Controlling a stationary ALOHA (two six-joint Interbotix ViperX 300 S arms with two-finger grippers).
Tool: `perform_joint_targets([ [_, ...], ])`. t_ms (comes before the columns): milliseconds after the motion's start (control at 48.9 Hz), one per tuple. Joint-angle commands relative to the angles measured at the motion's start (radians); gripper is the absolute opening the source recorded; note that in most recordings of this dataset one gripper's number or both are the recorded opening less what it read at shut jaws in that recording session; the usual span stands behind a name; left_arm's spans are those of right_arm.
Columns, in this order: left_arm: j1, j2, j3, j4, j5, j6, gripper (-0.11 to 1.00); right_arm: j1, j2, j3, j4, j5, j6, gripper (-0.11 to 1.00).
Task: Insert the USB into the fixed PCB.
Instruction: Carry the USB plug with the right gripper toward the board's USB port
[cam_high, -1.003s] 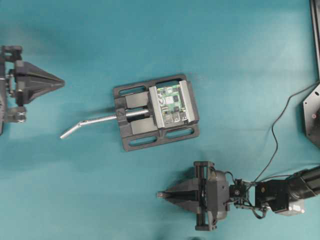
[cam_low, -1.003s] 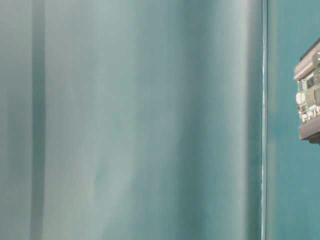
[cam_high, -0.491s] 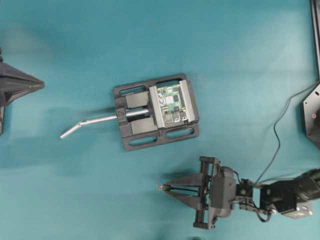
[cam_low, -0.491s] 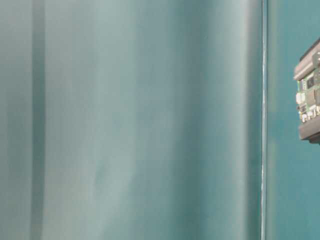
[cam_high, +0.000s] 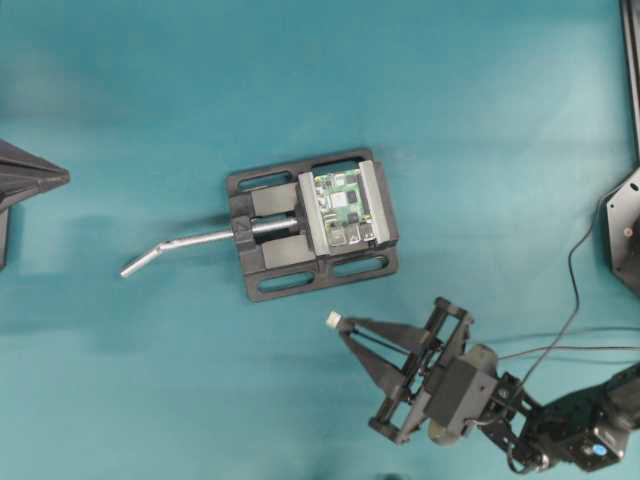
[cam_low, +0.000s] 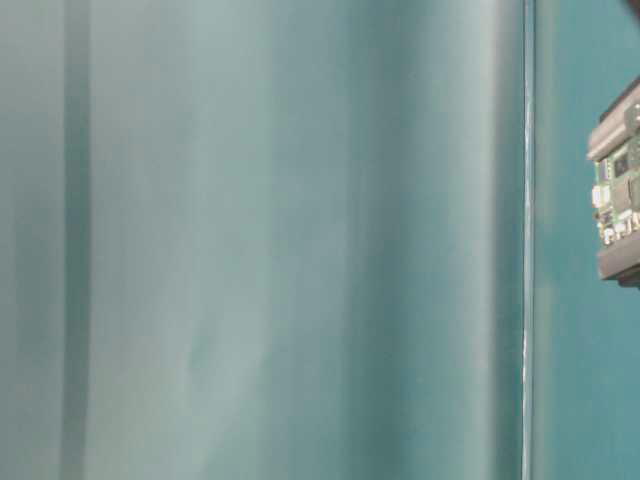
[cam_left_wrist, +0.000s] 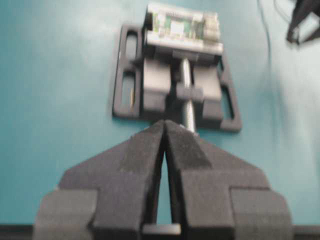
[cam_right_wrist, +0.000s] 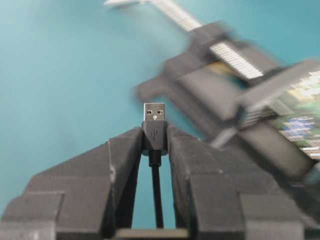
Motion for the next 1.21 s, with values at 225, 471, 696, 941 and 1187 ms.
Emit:
perform_joint_targets([
  [225, 0.000, 0.006, -0.014, 0.003, 0.023, -0.015, 0.06, -0.011, 0.091, -0.160, 0.193, -0.143, -0.003, 0.21],
  [471, 0.000, 0.006, -0.012, 0.003, 0.023, -0.015, 0.06, -0.015, 0.193, -0.319, 0.298, -0.222, -0.003, 0.21],
  [696, 0.000, 0.006, -0.014, 0.002, 0.023, -0.018, 0.06, -0.029, 0.262, -0.410, 0.383, -0.298, -0.003, 0.21],
  [941, 0.000, 0.006, -0.014, 0.003, 0.023, -0.015, 0.06, -0.037, 0.276, -0.423, 0.453, -0.347, -0.002, 0.21],
  [1187, 0.000, 0.006, -0.014, 0.003, 0.023, -0.018, 0.06, -0.038, 0.276, -0.426, 0.469, -0.362, 0.005, 0.21],
])
